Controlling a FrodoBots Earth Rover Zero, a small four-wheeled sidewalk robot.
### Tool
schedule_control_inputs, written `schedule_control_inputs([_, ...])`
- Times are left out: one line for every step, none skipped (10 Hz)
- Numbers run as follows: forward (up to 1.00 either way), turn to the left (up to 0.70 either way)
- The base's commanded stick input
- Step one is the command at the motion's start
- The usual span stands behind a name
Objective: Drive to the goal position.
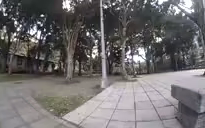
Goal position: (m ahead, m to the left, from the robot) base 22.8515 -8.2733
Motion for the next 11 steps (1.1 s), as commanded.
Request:
schedule_control_inputs([0.7,-0.14])
schedule_control_inputs([0.7,-0.14])
schedule_control_inputs([0.7,-0.14])
schedule_control_inputs([0.7,-0.14])
schedule_control_inputs([0.7,-0.14])
schedule_control_inputs([0.7,-0.14])
schedule_control_inputs([0.7,-0.14])
schedule_control_inputs([0.7,-0.14])
schedule_control_inputs([0.7,-0.14])
schedule_control_inputs([0.7,-0.14])
schedule_control_inputs([0.7,-0.14])
